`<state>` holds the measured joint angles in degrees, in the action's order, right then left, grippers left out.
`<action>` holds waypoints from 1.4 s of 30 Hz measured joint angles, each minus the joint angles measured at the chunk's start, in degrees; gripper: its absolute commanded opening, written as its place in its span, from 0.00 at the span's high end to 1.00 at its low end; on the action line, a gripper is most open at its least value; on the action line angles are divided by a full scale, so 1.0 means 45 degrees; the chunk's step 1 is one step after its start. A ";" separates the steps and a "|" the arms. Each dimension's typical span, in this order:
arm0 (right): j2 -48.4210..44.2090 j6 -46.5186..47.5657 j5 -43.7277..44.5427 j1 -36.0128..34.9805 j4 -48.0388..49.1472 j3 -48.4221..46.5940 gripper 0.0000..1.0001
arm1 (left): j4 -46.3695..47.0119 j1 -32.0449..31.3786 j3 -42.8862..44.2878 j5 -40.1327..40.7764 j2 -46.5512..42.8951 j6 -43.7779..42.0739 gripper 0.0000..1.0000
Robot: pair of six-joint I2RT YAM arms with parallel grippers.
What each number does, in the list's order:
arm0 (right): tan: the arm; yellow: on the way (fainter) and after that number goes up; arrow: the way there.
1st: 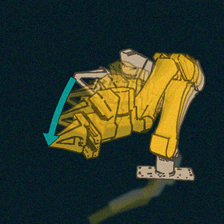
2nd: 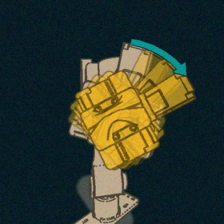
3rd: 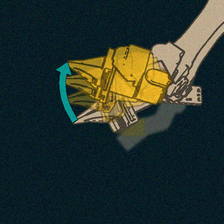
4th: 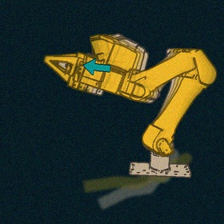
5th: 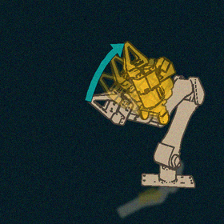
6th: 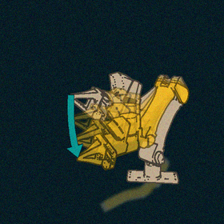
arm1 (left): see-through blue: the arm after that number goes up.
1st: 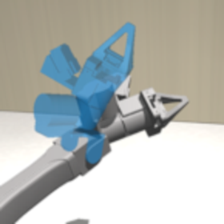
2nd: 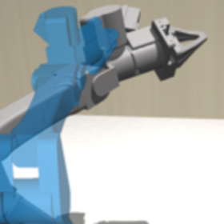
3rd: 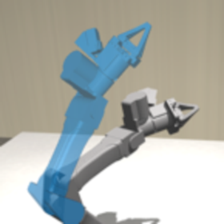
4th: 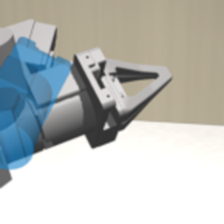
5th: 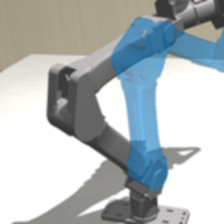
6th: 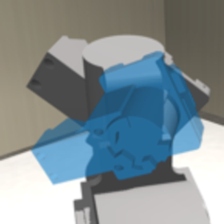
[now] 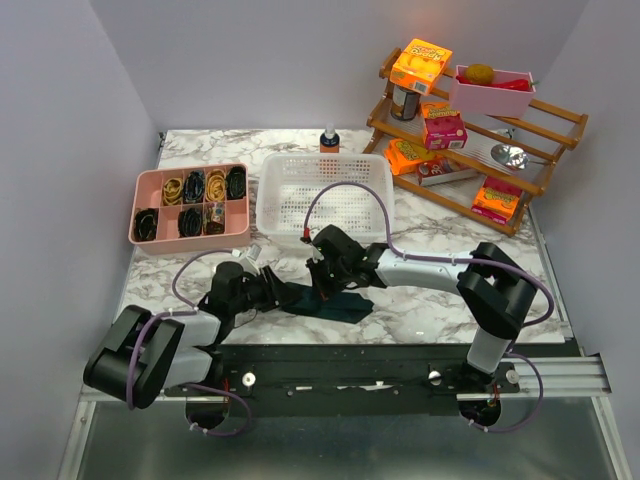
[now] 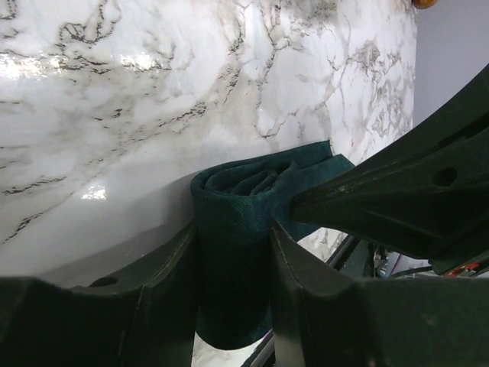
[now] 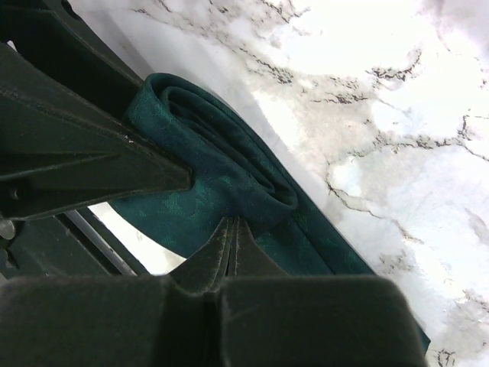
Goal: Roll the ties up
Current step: Roll the tie at the center of the board.
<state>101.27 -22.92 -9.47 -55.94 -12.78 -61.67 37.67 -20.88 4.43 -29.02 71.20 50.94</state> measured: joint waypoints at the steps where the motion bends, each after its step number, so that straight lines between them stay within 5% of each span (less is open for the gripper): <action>1: 0.0000 -0.0005 -0.0005 0.0000 0.0000 0.0000 0.99 | -0.0015 -0.0010 0.0029 -0.0005 0.0015 -0.0010 0.63; 18: -0.0170 0.0117 0.0000 0.0000 -0.0335 0.0253 0.99 | -0.4061 -0.0078 0.1433 0.0729 -0.1749 -0.1127 0.85; 25: 0.0180 0.0219 -0.0005 0.0000 -0.0461 0.0092 0.99 | -0.6144 -0.0253 0.2429 0.1477 -0.2370 -0.1515 0.86; 42: 0.1472 0.0223 0.0029 0.0000 -0.0996 -0.1234 0.99 | -1.1506 -0.2977 0.6271 0.5280 -0.1331 -0.2773 0.90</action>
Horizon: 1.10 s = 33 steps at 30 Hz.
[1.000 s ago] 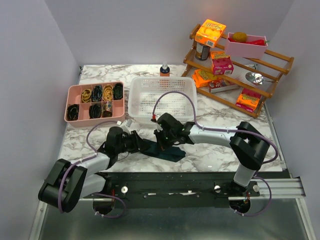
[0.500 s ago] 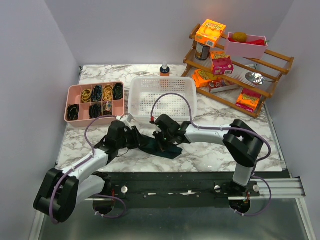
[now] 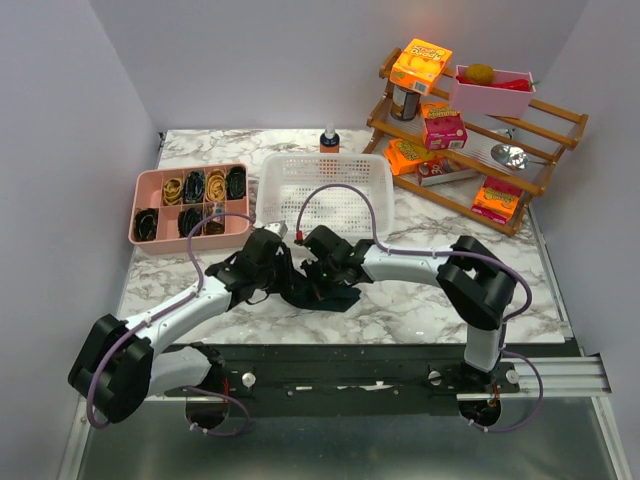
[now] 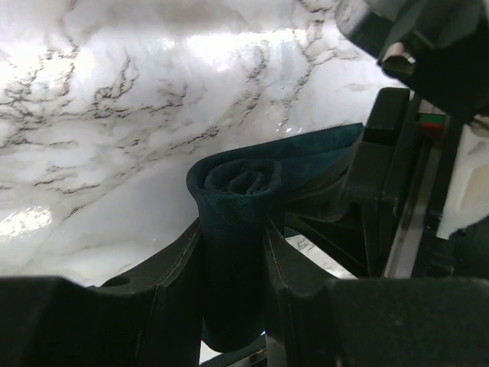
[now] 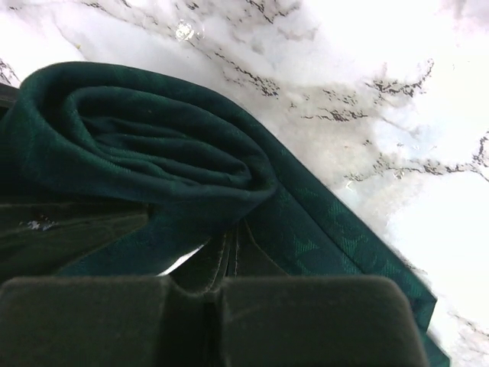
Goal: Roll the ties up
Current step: Roll the tie at the center of the board.
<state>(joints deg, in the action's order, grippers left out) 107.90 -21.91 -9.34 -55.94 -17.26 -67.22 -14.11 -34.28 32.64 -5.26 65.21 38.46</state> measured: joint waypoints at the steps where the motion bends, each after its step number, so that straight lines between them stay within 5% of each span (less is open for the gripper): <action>1: -0.0024 -0.0005 0.0029 0.0000 0.0000 0.0000 0.99 | -0.0253 -0.0102 0.0170 0.0408 0.0117 -0.0058 0.90; 24: -0.3060 0.0253 0.1545 0.2089 -0.0019 0.2297 0.99 | -0.5809 -0.1413 0.2934 0.5858 0.1613 -0.0160 0.91; 33: -0.3463 0.0423 0.1642 0.2633 -0.0019 0.2701 0.99 | -0.7844 -0.3065 0.4765 0.7796 0.3939 0.0500 0.92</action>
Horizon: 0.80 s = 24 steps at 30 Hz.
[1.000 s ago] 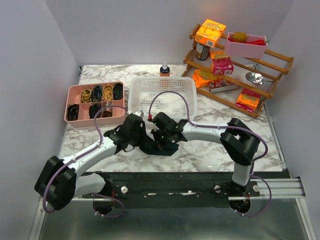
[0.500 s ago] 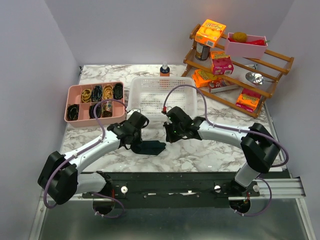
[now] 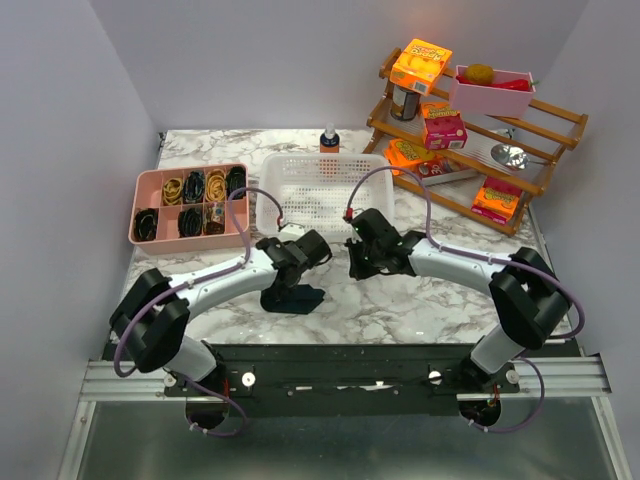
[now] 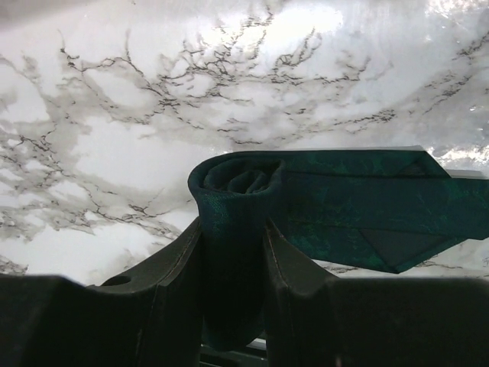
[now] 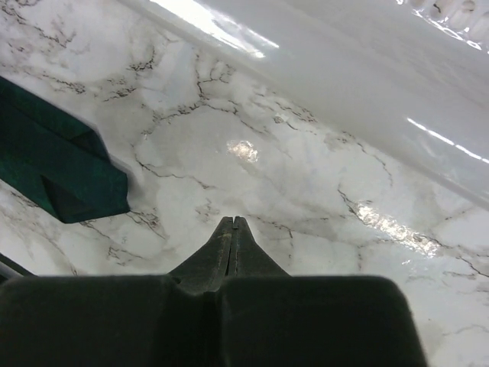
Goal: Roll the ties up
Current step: Roll the tie at the center of the board.
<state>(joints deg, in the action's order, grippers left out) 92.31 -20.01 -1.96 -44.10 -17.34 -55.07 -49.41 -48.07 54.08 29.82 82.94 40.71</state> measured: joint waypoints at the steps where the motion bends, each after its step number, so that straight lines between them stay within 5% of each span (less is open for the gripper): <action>1: -0.0015 0.0010 0.0005 0.0049 0.0005 0.0034 0.99 | -0.0126 -0.0155 0.0170 0.0126 0.0223 0.0039 0.92; 17: -0.0087 0.0015 0.0350 0.0821 0.0015 0.0865 0.99 | -0.1239 -0.2637 0.2385 0.0690 0.3468 0.0782 0.86; 20: -0.0112 0.0015 0.0374 0.0855 0.0015 0.0923 0.99 | -0.1243 -0.2909 0.2594 0.0690 0.3818 0.0855 0.80; 24: -0.0112 0.0015 0.0379 0.0908 0.0019 0.0942 0.99 | -0.1229 -0.3206 0.2633 0.0685 0.3978 0.0952 0.57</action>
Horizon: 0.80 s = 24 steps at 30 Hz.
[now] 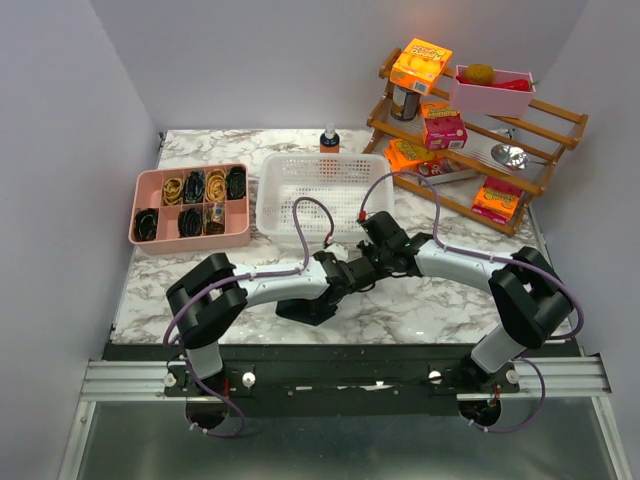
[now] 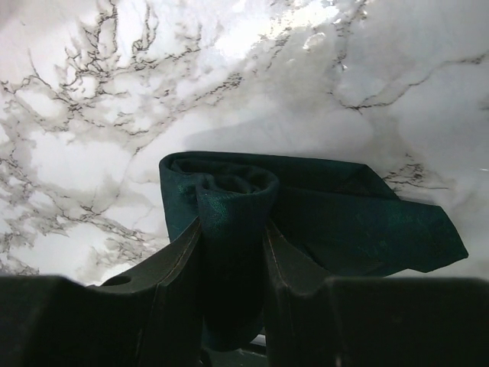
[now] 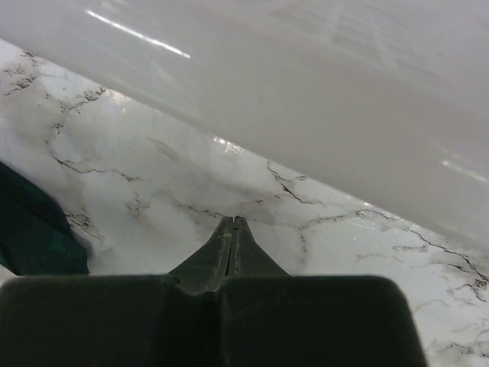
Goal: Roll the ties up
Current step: Roll the tie at the center of the board.
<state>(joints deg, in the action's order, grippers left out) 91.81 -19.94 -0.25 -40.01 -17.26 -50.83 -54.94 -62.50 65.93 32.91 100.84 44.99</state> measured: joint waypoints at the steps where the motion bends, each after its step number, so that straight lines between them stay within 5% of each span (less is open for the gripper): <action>1: 0.0000 0.0000 -0.0005 0.0000 0.0000 0.0010 0.99 | 0.0015 -0.0087 0.0000 0.0000 0.0005 0.0029 0.54; 3: 0.0000 0.0000 -0.0005 0.0005 0.0000 0.0024 0.99 | 0.0058 -0.0262 0.0000 -0.0005 0.0005 0.0092 0.43; 9: 0.0000 0.0000 -0.0005 0.0005 0.0005 0.0024 0.99 | 0.0505 -0.0787 0.0000 -0.0083 0.0000 0.0413 0.30; 15: 0.0000 0.0005 -0.0019 0.0029 0.0005 0.0024 0.99 | 0.1156 -0.1025 -0.0427 -0.0102 -0.0612 0.0593 0.25; 24: -0.0233 0.0121 -0.0850 0.0019 0.0058 0.0024 0.99 | 0.3317 -0.0758 -0.2506 -0.0918 -0.4546 0.0588 0.20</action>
<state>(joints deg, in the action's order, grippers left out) 90.76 -19.40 -4.08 -39.92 -16.99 -50.72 -40.01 -65.91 54.65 28.77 80.38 47.64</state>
